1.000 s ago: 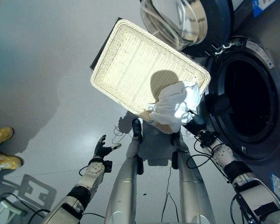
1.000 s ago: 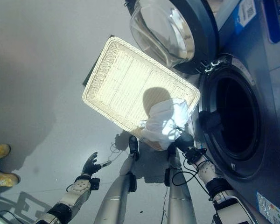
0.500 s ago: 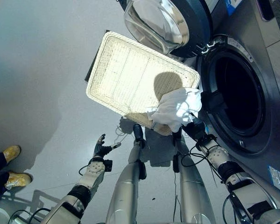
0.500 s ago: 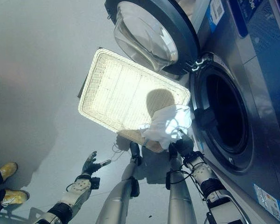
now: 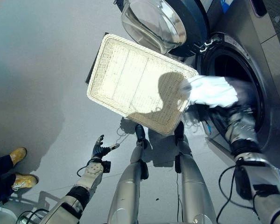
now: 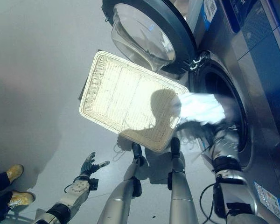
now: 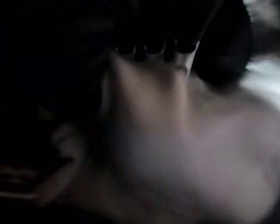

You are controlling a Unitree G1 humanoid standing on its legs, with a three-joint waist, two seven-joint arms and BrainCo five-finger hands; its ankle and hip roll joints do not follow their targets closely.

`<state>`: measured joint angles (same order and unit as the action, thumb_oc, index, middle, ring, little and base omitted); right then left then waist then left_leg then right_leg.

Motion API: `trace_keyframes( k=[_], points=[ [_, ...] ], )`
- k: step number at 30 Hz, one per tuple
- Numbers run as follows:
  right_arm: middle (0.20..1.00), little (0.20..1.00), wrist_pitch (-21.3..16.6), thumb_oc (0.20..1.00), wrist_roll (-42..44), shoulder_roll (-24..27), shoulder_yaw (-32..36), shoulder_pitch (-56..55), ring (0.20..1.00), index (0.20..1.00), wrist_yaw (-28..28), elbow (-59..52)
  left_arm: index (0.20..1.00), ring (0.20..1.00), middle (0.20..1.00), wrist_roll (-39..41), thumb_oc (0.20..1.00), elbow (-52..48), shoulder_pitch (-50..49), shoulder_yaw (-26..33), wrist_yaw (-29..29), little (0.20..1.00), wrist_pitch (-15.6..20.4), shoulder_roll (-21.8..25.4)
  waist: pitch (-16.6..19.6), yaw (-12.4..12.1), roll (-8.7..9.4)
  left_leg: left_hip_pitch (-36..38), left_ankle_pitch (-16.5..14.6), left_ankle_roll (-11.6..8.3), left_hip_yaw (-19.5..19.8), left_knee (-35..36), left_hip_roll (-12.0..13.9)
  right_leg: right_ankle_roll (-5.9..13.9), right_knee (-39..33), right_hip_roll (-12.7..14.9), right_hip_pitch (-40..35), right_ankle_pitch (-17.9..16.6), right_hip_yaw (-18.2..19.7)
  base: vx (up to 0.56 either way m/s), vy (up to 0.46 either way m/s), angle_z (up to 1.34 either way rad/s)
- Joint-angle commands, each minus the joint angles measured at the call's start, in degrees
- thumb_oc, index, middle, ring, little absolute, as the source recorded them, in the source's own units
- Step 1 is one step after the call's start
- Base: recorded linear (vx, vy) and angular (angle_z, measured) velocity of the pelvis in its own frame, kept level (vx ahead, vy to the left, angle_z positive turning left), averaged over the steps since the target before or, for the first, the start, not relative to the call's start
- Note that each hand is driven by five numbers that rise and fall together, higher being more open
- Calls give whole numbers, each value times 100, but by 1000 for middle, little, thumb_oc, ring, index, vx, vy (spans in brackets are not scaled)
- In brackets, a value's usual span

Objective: Put the clothes into the washing machine.

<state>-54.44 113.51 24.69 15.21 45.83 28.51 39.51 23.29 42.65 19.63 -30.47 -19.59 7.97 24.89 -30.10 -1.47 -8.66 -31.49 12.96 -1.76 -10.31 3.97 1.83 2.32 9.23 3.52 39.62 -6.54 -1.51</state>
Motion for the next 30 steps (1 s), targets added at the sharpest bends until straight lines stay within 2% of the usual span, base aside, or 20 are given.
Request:
trace_keyframes(
  k=[1,3,4,5,6,7,8,9,11,12,13,14,15,17,18,20,26,30],
  points=[
    [1000,1000,-2642,1000,-71,2402,583,-271,1000,1000,-23,-231,1000,1000,1000,232,1000,108,55,382,120,1000,-321,474,31,509,69,-385,-829,-62,264,-1026,-450,144,554,-184,10,457,-623,-5,-48,13],
    [1000,1000,-2546,1000,-51,2470,603,-337,1000,1000,47,-284,1000,1000,1000,288,1000,47,89,399,179,1000,-357,575,31,528,75,-451,-849,-73,277,-1126,-458,141,600,-184,54,470,-622,10,-52,9],
    [1000,1000,-2124,1000,-51,2431,604,-403,1000,1000,87,-432,1000,1000,1000,298,1000,61,165,415,257,1000,-353,622,31,536,64,-571,-829,-65,286,-1244,-477,123,663,-185,149,444,-624,74,-28,2],
    [1000,1000,-1116,1000,-51,2227,427,-368,1000,1000,-33,-299,1000,1000,1000,355,1000,61,198,298,290,1000,-322,556,31,491,-29,-549,-865,-60,325,-1282,-526,114,736,-162,123,545,-620,56,-4,-1],
    [1000,1000,-851,1000,-51,2087,354,-310,1000,1000,-35,-379,1000,1000,1000,385,1000,53,211,252,298,1000,-325,536,31,471,-74,-547,-855,-59,332,-1285,-541,112,753,-152,126,557,-620,43,20,-3],
    [1000,1000,-695,1000,-51,2006,329,-264,1000,1000,-50,-396,1000,1000,1000,397,1000,58,242,241,300,1000,-327,526,31,459,-93,-596,-805,-55,328,-1283,-541,102,746,-149,173,510,-626,0,0,0],
    [1000,1000,-695,1000,-51,2006,329,-264,1000,1000,-50,-396,1000,1000,1000,397,1000,58,242,241,300,1000,-327,526,31,459,-93,-596,-805,-55,328,-1283,-541,102,746,-149,173,510,-626,0,0,0],
    [1000,1000,-174,1000,-51,1738,291,-232,1000,1000,-206,-405,1000,1000,1000,425,1000,109,254,183,320,1000,-311,458,31,438,-143,-542,-843,-68,333,-1289,-552,110,781,-116,131,576,-634,31,8,-3],
    [1000,1000,-174,1000,-51,1738,291,-232,1000,1000,-206,-405,1000,1000,1000,425,1000,109,254,183,320,1000,-311,458,31,438,-143,-542,-843,-68,333,-1289,-552,110,781,-116,131,576,-634,32,11,0],
    [1000,1000,1782,1000,-51,1117,57,-284,1000,1000,-1192,130,1000,1000,1000,388,1000,227,306,94,354,1000,-284,272,31,361,-234,-514,-835,-59,337,-1278,-582,89,813,-73,96,624,-675,34,14,3],
    [1000,1000,1782,1000,-51,1117,57,-284,1000,1000,-1192,130,1000,1000,1000,388,1000,227,306,94,354,1000,-284,272,31,361,-234,-514,-835,-59,337,-1278,-582,89,813,-73,96,624,-675,40,84,4],
    [1000,1000,5148,1000,-1323,319,-1404,-475,1000,1000,-2851,1850,1000,1000,1000,5,1000,642,321,138,300,1000,-142,-252,31,241,-293,-492,-790,-48,314,-1232,-608,1,847,-59,55,696,-750,6,83,1],
    [1000,1000,5609,1000,-2013,238,-1577,-514,1000,1000,-3044,2159,1000,1000,1000,-27,1000,797,355,169,329,1000,-80,-306,31,230,-284,-502,-784,-52,300,-1244,-602,-12,860,-57,63,700,-766,1,94,3],
    [1000,1000,5799,1000,-2885,136,-1848,-606,1000,1000,-3343,2397,1000,1000,1000,-87,1000,907,399,247,344,1000,-91,-373,31,214,-257,-524,-775,-50,296,-1247,-604,-15,864,-56,79,696,-791,-7,10,3],
    [1000,1000,5863,1000,-3425,45,-2080,-754,1000,1000,-3711,2574,1000,1000,1000,-141,1000,931,388,274,332,1000,-120,-402,31,196,-231,-520,-776,-39,293,-1247,-601,-24,843,-55,58,695,-808,-7,12,6],
    [1000,1000,5792,1000,-3792,-83,-2278,-940,1000,1000,-3835,2614,1000,1000,1000,-171,1000,944,314,307,297,1000,-110,-437,31,195,-184,-494,-783,-21,282,-1242,-591,-19,816,-68,26,685,-818,-10,32,8],
    [1000,1000,5674,1000,-3632,-308,-2255,-1380,1000,1000,-3936,2190,1000,1000,1000,-158,1000,878,100,408,142,1000,-52,-572,31,278,-117,-332,-747,-2,213,-1051,-546,25,679,-148,-83,636,-728,-27,87,0],
    [1000,1000,5478,1000,-3707,-456,-2269,-1513,1000,1000,-3685,1950,1000,1000,1000,-84,1000,862,34,469,66,1000,-48,-672,31,314,-64,-204,-724,0,201,-938,-535,54,571,-181,-191,586,-675,-36,78,-7]
  ],
)
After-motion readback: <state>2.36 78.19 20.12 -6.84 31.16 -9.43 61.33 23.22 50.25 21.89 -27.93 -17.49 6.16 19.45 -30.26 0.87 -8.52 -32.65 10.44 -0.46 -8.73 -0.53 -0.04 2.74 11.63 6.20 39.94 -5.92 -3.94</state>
